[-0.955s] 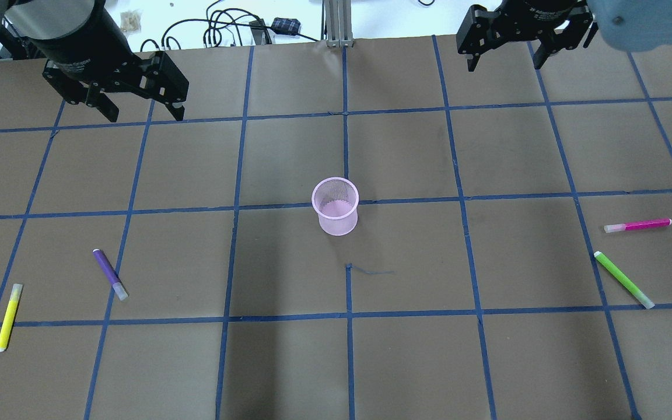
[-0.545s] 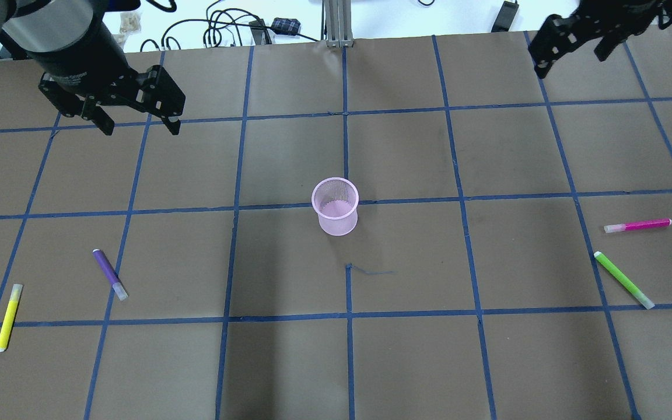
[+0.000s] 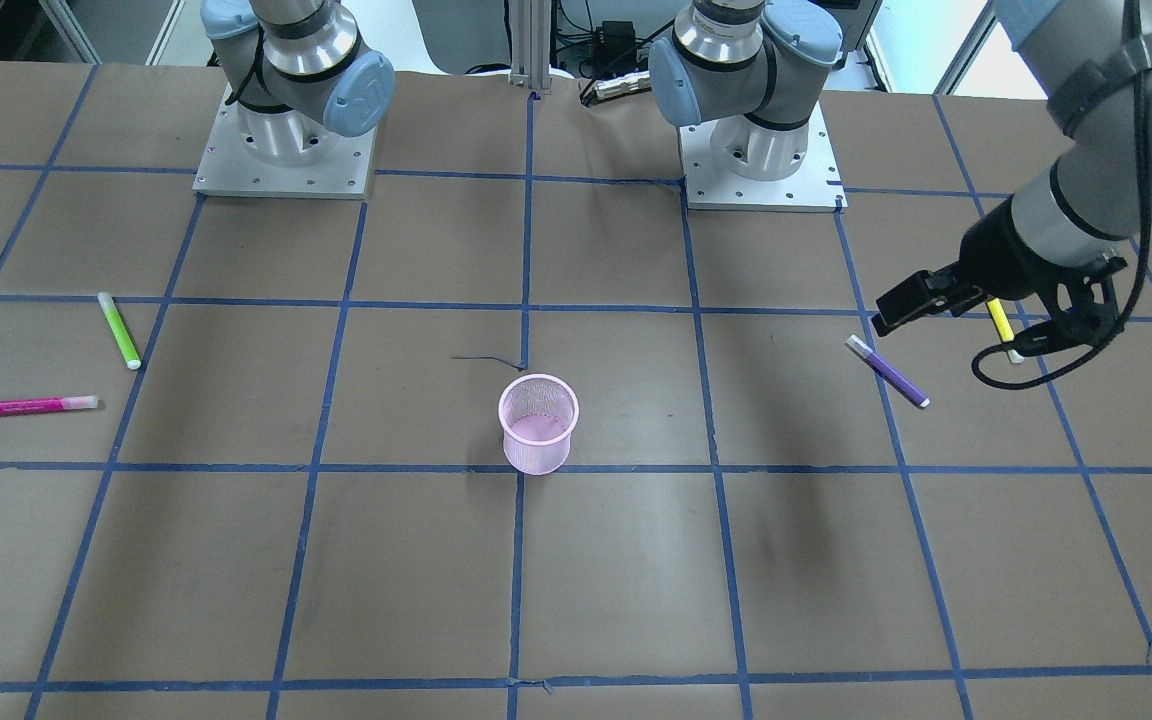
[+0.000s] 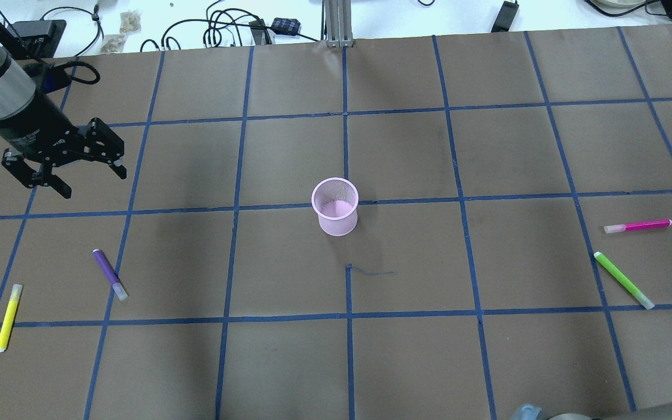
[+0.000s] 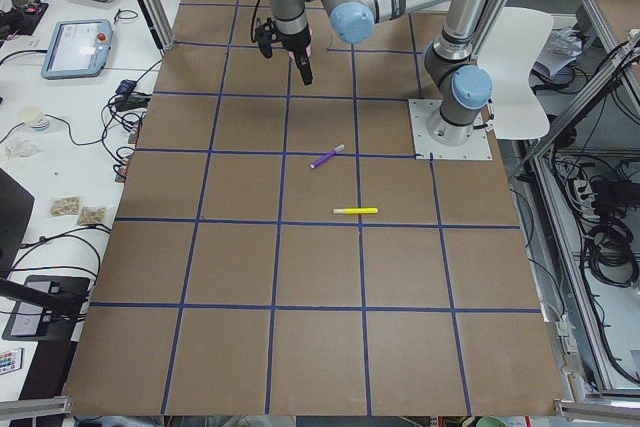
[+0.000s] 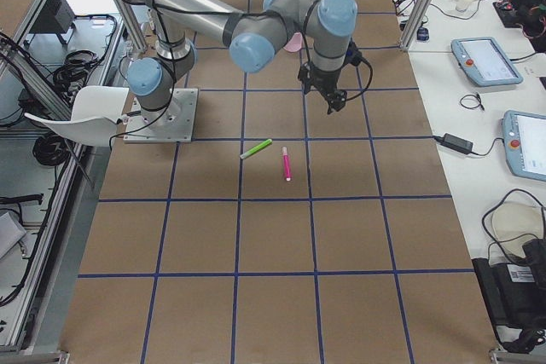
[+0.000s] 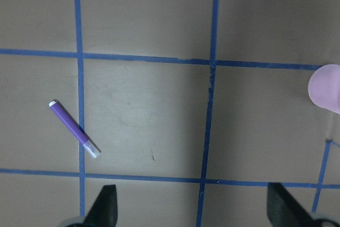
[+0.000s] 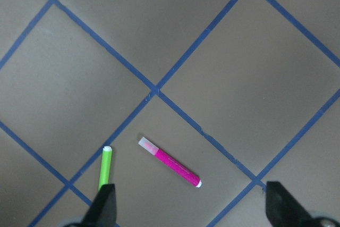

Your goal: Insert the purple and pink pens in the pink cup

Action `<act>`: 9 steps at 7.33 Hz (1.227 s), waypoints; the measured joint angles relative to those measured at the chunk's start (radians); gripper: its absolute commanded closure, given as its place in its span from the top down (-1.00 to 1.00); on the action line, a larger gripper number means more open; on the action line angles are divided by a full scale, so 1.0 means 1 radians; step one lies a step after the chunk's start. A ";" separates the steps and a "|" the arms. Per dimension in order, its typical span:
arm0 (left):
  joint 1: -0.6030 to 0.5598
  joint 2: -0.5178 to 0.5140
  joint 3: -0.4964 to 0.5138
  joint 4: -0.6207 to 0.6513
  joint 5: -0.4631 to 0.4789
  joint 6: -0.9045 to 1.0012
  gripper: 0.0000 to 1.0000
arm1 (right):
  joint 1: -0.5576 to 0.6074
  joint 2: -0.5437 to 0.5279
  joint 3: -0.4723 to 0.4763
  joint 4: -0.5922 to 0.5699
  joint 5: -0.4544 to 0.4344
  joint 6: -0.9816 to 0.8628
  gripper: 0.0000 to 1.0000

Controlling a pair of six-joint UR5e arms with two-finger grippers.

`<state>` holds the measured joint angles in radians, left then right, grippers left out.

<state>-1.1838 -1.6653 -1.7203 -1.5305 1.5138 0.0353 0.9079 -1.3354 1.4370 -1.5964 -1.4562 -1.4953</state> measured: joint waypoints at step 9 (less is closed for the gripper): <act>0.171 -0.226 -0.162 0.307 -0.004 -0.092 0.93 | -0.257 0.370 0.112 0.086 0.402 -1.045 0.70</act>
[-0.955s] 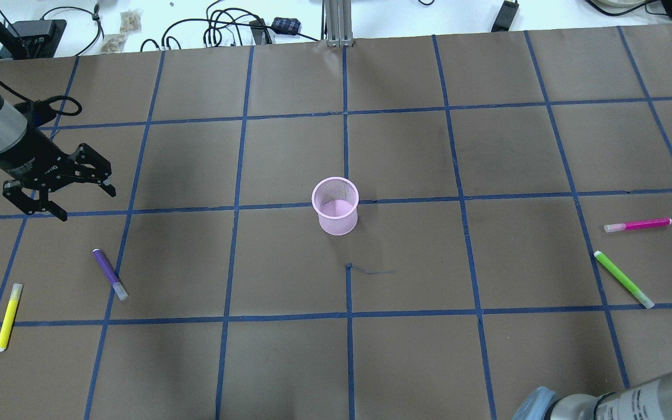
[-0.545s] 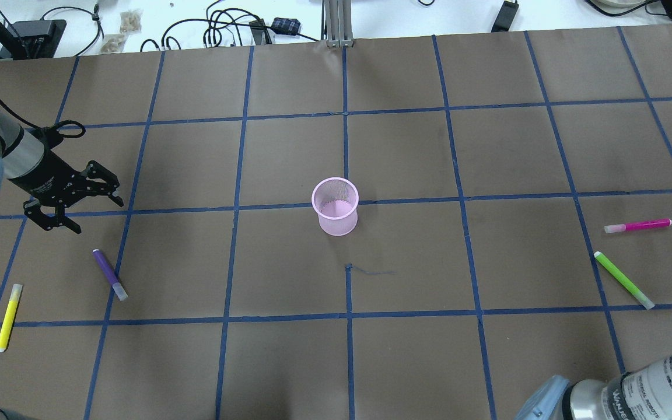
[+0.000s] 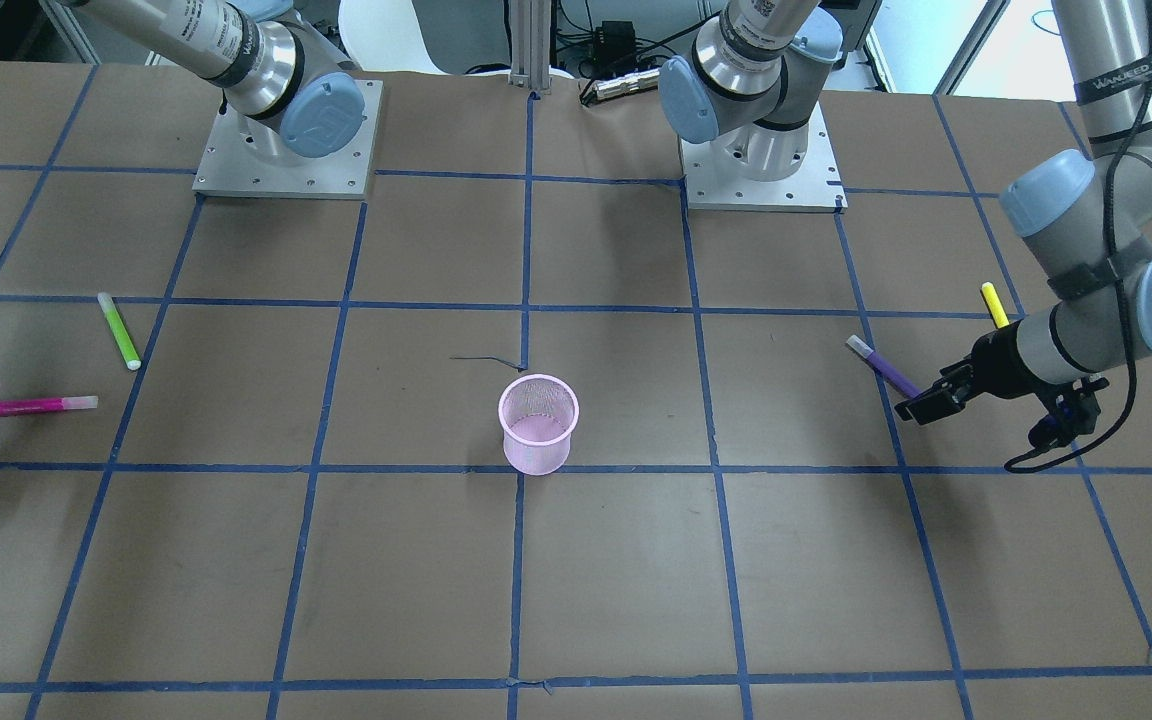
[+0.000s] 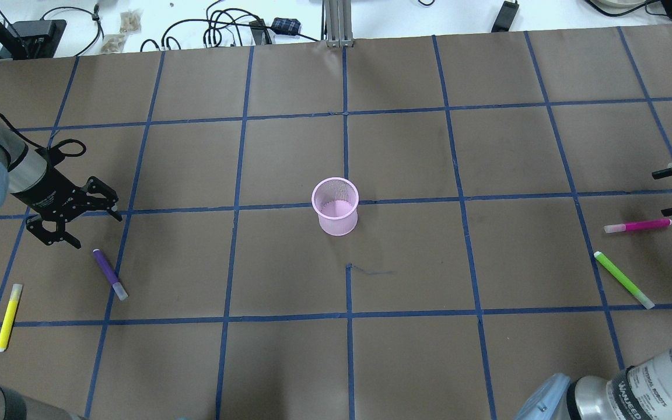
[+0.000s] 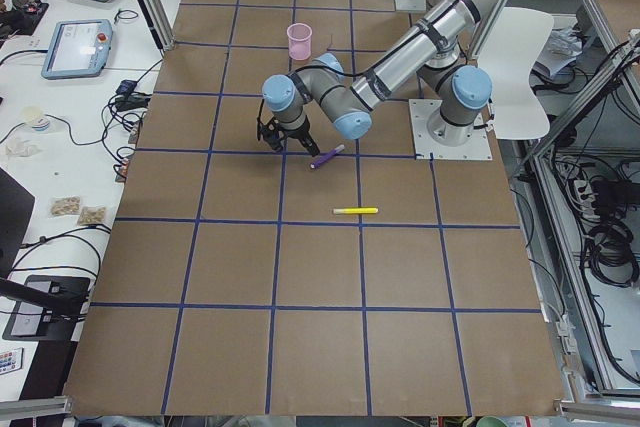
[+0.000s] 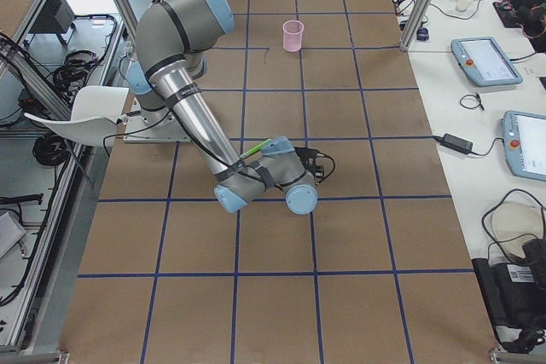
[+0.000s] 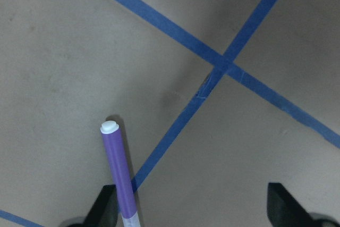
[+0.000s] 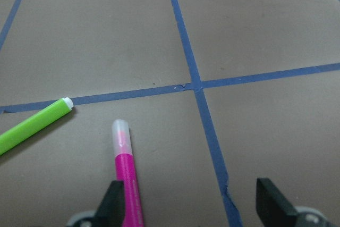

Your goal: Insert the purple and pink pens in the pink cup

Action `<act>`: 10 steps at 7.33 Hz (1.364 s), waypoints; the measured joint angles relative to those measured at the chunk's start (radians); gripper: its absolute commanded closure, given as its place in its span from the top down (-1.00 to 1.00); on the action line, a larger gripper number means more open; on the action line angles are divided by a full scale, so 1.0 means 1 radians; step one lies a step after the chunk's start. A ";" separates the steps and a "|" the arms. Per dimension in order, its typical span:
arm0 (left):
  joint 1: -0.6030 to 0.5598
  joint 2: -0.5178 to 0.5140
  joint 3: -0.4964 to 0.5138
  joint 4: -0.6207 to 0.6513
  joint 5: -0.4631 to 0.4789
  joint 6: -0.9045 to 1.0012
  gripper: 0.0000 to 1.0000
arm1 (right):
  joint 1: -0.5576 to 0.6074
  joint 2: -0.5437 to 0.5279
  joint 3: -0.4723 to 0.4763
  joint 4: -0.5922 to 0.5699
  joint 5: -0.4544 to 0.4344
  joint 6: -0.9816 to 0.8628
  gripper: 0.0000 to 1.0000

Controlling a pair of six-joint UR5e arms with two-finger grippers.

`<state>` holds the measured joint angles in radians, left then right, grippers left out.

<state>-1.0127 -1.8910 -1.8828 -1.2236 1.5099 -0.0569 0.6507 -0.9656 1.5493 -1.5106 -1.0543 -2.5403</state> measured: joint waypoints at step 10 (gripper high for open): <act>0.026 -0.093 -0.002 -0.010 0.059 0.005 -0.24 | -0.024 0.066 -0.001 -0.034 -0.116 -0.092 -0.72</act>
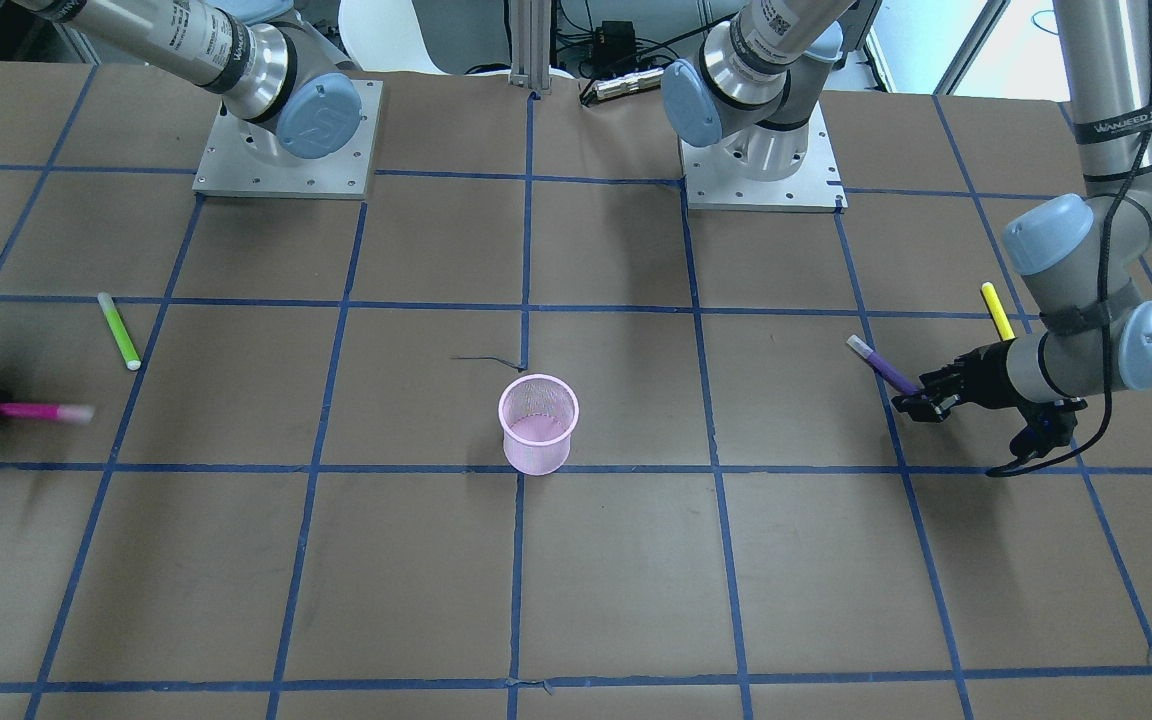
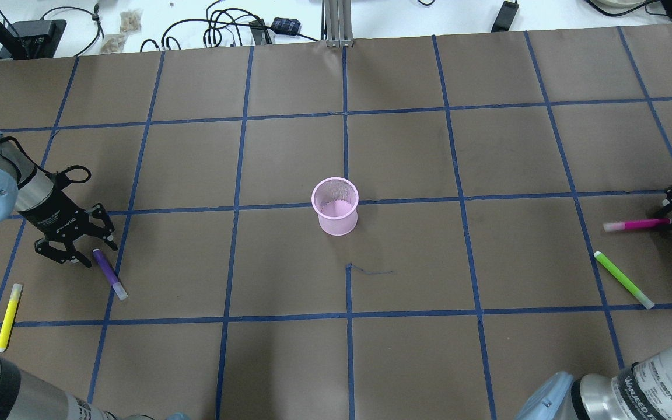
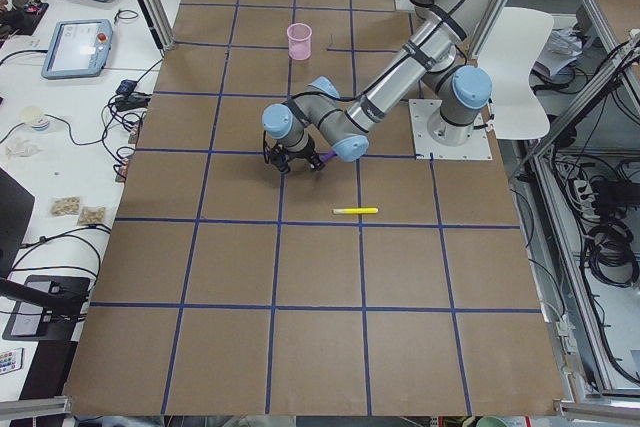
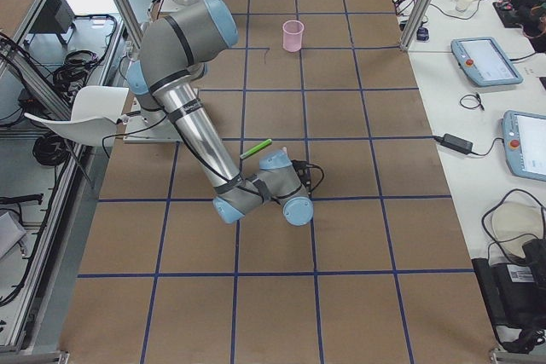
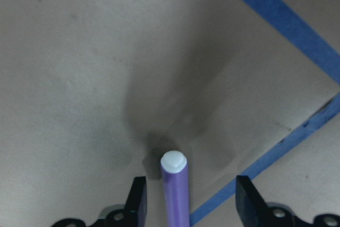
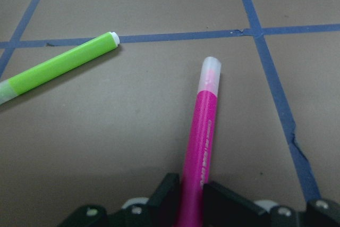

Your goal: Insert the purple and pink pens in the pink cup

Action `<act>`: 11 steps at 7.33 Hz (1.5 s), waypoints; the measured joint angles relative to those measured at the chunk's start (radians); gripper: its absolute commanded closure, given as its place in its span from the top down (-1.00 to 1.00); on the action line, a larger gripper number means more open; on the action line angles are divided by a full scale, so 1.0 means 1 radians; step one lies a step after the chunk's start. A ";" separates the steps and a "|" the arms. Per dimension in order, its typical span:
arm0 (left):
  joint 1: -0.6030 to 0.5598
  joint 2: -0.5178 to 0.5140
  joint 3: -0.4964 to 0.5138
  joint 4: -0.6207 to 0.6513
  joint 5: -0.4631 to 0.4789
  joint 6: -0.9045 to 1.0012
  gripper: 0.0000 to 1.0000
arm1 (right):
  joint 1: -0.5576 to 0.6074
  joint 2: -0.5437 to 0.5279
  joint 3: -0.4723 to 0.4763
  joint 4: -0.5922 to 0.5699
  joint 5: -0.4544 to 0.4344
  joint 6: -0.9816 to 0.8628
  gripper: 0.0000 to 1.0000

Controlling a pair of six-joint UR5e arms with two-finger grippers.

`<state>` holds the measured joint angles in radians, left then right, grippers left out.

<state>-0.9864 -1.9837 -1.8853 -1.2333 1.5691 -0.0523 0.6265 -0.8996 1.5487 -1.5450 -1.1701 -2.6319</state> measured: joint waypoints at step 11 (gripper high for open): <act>-0.019 0.059 0.087 -0.034 -0.004 -0.001 -1.00 | 0.500 -0.449 -0.098 0.017 -0.070 0.917 -0.83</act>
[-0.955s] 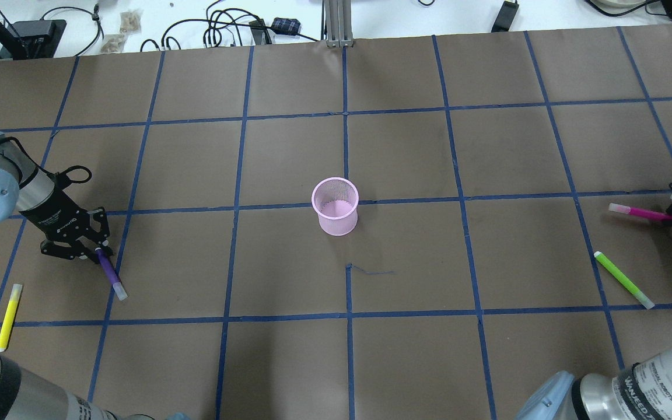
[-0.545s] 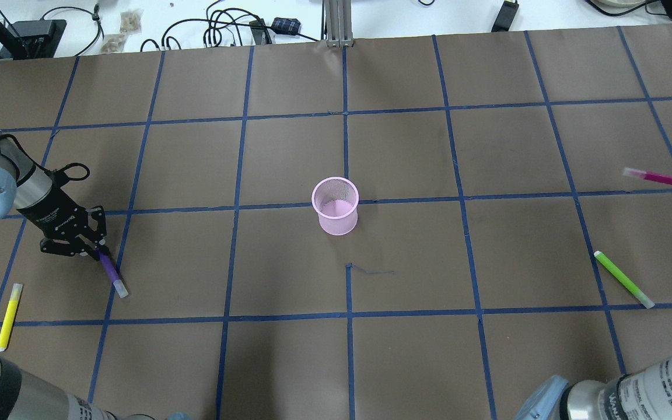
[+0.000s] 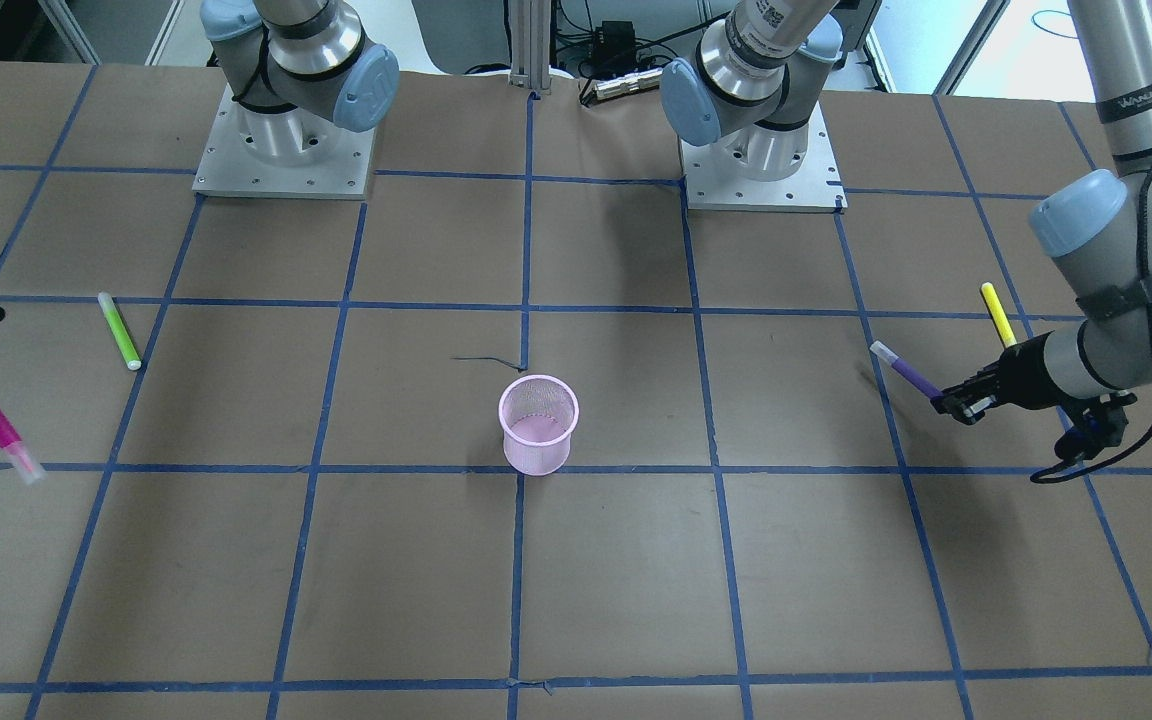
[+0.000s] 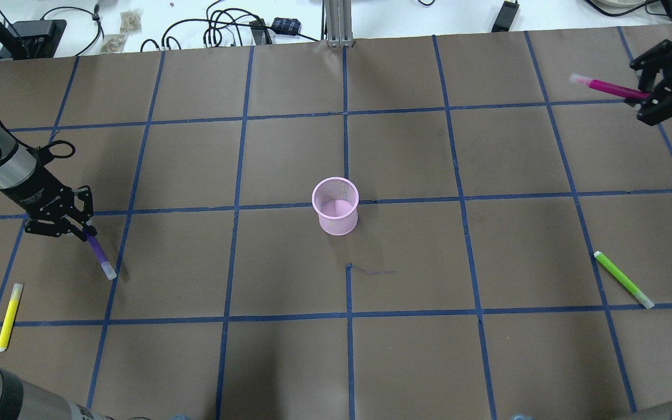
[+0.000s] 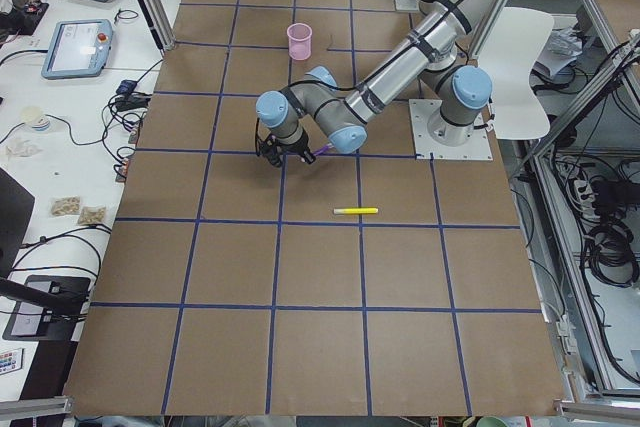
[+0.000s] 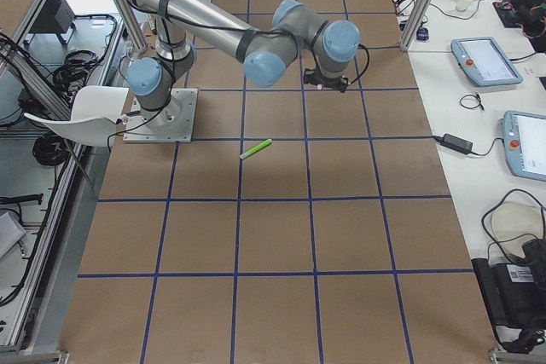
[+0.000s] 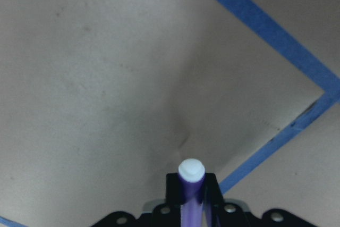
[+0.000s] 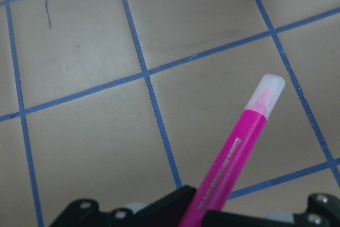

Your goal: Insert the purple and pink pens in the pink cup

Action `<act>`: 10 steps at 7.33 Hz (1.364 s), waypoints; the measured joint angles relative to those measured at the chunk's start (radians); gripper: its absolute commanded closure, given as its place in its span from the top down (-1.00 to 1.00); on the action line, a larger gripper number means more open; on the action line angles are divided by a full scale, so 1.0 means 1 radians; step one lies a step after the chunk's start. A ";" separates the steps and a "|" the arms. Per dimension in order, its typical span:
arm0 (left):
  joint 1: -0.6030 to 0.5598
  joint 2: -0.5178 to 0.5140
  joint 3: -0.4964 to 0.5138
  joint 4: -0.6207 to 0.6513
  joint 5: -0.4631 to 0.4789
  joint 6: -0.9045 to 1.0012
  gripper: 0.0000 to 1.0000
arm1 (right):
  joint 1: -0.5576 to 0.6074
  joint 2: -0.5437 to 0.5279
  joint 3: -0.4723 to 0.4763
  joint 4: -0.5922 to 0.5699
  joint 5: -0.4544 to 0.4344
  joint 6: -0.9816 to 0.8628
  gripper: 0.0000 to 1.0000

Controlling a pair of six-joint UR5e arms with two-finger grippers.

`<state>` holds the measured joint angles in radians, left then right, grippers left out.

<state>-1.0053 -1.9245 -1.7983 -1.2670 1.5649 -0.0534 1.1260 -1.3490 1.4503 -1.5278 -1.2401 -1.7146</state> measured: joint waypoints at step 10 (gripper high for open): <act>-0.077 0.083 0.034 -0.017 -0.005 -0.011 -1.00 | 0.896 0.144 -0.026 -0.185 -0.487 0.674 -0.88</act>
<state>-1.0826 -1.8417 -1.7640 -1.2840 1.5598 -0.0646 2.0216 -1.2047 1.4242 -1.7125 -1.7273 -1.0402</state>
